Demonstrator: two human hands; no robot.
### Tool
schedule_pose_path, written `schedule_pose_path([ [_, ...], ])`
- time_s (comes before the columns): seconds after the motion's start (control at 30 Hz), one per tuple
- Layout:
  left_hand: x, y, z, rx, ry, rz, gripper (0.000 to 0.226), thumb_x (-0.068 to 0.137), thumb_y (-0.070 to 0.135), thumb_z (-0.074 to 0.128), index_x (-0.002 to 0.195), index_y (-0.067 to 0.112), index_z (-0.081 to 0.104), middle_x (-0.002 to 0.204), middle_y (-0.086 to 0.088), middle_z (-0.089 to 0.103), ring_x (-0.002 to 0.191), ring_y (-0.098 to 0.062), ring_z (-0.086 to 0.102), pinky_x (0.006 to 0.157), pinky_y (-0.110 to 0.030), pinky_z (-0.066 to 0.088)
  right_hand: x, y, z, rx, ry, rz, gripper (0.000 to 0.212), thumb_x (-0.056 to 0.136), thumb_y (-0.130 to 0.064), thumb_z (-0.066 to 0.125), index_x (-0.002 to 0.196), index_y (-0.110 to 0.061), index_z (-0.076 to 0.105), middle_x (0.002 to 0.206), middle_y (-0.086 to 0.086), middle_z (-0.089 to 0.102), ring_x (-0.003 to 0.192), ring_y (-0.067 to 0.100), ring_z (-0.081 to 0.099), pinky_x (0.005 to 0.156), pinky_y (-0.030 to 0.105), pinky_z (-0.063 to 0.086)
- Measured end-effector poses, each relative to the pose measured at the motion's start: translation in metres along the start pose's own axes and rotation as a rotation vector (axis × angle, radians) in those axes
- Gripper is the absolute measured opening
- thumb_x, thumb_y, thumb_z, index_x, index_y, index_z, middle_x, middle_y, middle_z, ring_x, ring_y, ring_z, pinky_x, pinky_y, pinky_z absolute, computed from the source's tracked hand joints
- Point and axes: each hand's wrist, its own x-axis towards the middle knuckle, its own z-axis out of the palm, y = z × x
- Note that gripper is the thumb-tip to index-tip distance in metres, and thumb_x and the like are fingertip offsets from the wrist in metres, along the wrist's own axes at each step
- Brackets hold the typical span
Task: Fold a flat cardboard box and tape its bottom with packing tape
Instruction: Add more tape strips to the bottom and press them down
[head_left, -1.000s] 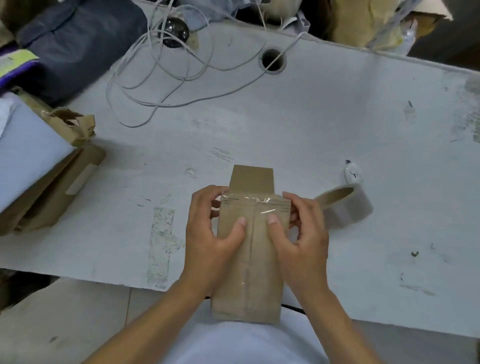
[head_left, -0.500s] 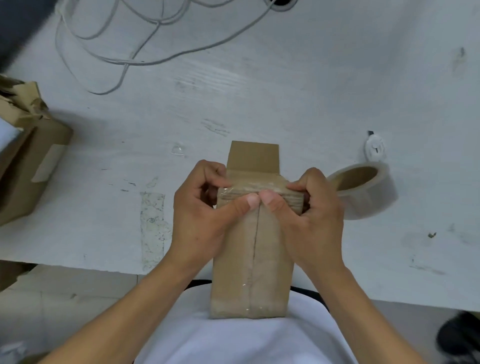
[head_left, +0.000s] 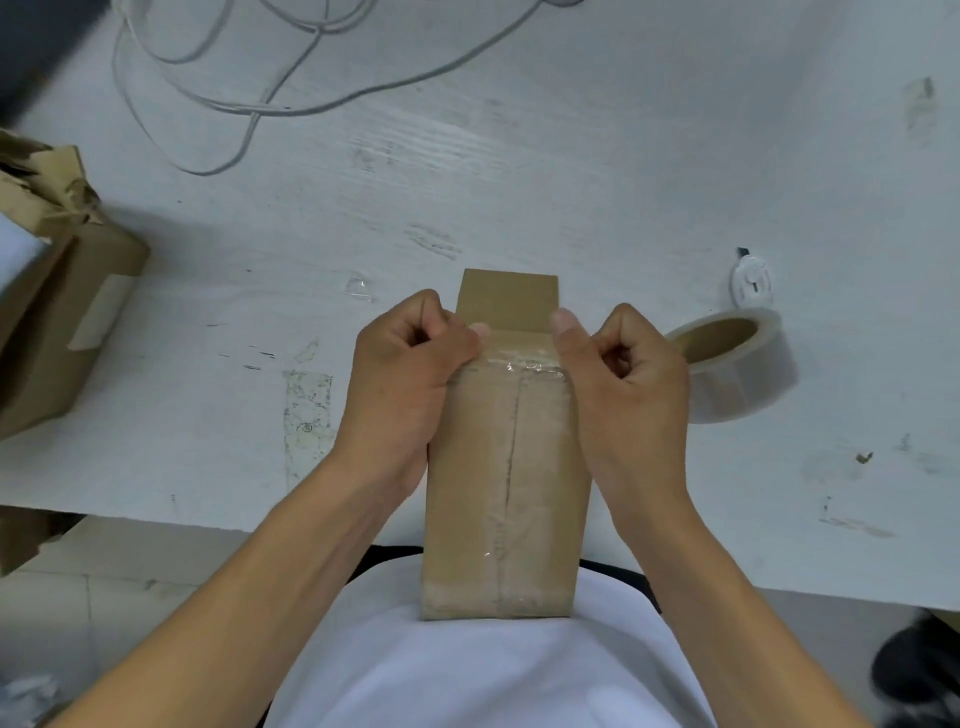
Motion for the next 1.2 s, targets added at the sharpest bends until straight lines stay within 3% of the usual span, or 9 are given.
schedule_pose_path([
  [0.17,-0.012,-0.011,0.0,0.411,0.013,0.185,0.025,0.088,0.044,0.056,0.079,0.022,0.062,0.081,-0.002,0.064,0.083,-0.014,0.055,0.069,-0.015,0.04,-0.005,0.002,0.0,-0.143,-0.094,-0.043,0.041,0.068,-0.056,0.077,0.074,-0.025,0.051,0.071,-0.009,0.052,0.061,0.008,0.046,0.057,0.024,0.038],
  [0.33,-0.005,0.001,0.004,0.276,-0.08,-0.039,0.011,0.083,0.022,0.066,0.073,0.018,0.065,0.077,0.006,0.068,0.08,-0.011,0.062,0.075,-0.029,0.045,-0.002,0.003,0.001,0.025,-0.109,0.036,0.046,0.069,-0.045,0.082,0.069,-0.015,0.048,0.065,-0.003,0.046,0.058,0.009,0.038,0.054,0.028,0.034],
  [0.47,0.0,0.005,0.004,0.188,-0.072,-0.145,0.005,0.074,0.018,0.067,0.074,0.017,0.062,0.08,-0.006,0.061,0.077,-0.02,0.056,0.071,-0.035,0.045,-0.003,0.005,0.004,0.068,-0.09,0.022,0.045,0.073,-0.039,0.082,0.068,-0.01,0.048,0.066,0.0,0.048,0.06,0.011,0.041,0.056,0.03,0.036],
  [0.67,0.006,0.013,0.007,0.072,0.011,-0.29,0.022,0.081,-0.001,0.063,0.073,0.019,0.061,0.07,0.003,0.06,0.064,-0.012,0.054,0.057,-0.023,0.044,-0.002,0.0,0.007,0.115,-0.043,0.083,0.04,0.079,-0.014,0.073,0.061,-0.008,0.038,0.057,-0.002,0.036,0.057,0.011,0.032,0.055,0.027,0.031],
  [0.77,0.001,0.008,0.008,0.01,0.143,-0.159,0.026,0.088,-0.001,0.054,0.075,0.018,0.066,0.08,0.003,0.067,0.077,-0.012,0.059,0.07,-0.025,0.046,-0.001,-0.001,0.007,0.129,-0.04,0.12,0.034,0.08,-0.013,0.073,0.066,-0.002,0.044,0.057,0.0,0.036,0.056,0.011,0.03,0.052,0.023,0.029],
  [0.83,-0.009,-0.001,0.004,0.033,0.15,0.079,0.024,0.094,0.001,0.051,0.081,0.014,0.067,0.085,0.004,0.069,0.08,-0.01,0.06,0.075,-0.023,0.047,-0.003,0.004,0.002,0.139,-0.072,0.05,0.023,0.08,-0.024,0.076,0.07,-0.014,0.059,0.069,-0.004,0.047,0.063,0.007,0.041,0.059,0.017,0.036],
  [0.93,-0.015,-0.02,-0.008,0.204,-0.066,0.408,0.016,0.094,0.003,0.058,0.085,0.007,0.07,0.089,0.0,0.071,0.089,-0.012,0.065,0.084,-0.019,0.048,-0.003,0.015,-0.004,0.174,-0.238,-0.128,0.008,0.078,-0.031,0.074,0.085,-0.029,0.072,0.104,-0.013,0.062,0.106,0.008,0.057,0.087,0.022,0.046],
  [1.07,-0.007,-0.028,-0.017,0.188,-0.193,0.438,0.013,0.09,0.017,0.063,0.094,0.012,0.074,0.098,0.001,0.075,0.1,-0.022,0.069,0.091,-0.032,0.05,0.002,0.027,-0.006,0.36,-0.318,-0.134,0.012,0.078,-0.017,0.075,0.084,-0.007,0.076,0.093,-0.009,0.072,0.103,0.013,0.064,0.088,0.022,0.049],
  [1.2,0.0,-0.023,-0.022,0.265,-0.25,0.446,0.016,0.091,0.021,0.064,0.099,0.018,0.077,0.102,0.007,0.076,0.104,-0.02,0.069,0.094,-0.036,0.05,0.007,0.027,-0.008,0.294,-0.369,-0.139,0.02,0.083,-0.017,0.071,0.099,-0.005,0.075,0.102,0.001,0.076,0.121,0.015,0.06,0.101,0.025,0.045],
])
